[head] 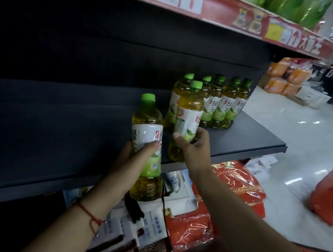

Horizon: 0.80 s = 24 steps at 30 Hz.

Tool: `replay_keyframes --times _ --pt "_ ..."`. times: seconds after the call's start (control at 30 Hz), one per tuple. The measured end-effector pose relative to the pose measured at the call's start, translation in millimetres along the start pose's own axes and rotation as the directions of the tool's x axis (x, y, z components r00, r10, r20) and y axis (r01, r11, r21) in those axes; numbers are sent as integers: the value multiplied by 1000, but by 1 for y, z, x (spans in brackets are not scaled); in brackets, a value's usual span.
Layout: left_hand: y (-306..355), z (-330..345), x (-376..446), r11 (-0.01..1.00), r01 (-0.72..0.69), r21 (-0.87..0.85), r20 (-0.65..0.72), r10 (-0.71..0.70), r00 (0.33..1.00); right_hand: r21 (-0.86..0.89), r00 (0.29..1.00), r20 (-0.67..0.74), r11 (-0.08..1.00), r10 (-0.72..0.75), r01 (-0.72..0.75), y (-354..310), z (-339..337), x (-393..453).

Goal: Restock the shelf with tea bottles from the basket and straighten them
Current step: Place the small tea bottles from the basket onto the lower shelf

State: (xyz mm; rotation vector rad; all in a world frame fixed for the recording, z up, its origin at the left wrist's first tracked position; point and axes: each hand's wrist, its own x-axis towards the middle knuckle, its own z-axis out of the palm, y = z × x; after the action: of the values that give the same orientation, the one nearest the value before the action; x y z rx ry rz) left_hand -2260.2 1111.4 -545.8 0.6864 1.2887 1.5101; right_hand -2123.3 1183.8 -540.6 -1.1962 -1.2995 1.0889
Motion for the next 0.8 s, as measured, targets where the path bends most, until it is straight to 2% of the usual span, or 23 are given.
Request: replay_keyframes --times 0.23,0.3,0.33,0.43,0.63,0.8 --pt "0 4 23 999 -14 30 -30 15 999 -163 991 -46 980 -123 114 17 14 33" --pt "5 12 29 1000 -2 -30 -79 0 997 -197 987 -57 971 -147 134 20 15 35" --pt "7 15 30 997 5 -75 -61 -9 998 -211 986 -62 968 -154 138 21 15 36" --pt "10 24 31 992 49 -113 0 -49 999 -201 985 -63 968 -163 148 26 17 40" --pt "1 15 31 999 25 -40 0 -25 1000 -215 987 -99 971 -125 102 24 22 36" --pt "7 18 10 997 45 -59 38 -43 998 -68 998 -43 997 -49 46 6 9 -17"
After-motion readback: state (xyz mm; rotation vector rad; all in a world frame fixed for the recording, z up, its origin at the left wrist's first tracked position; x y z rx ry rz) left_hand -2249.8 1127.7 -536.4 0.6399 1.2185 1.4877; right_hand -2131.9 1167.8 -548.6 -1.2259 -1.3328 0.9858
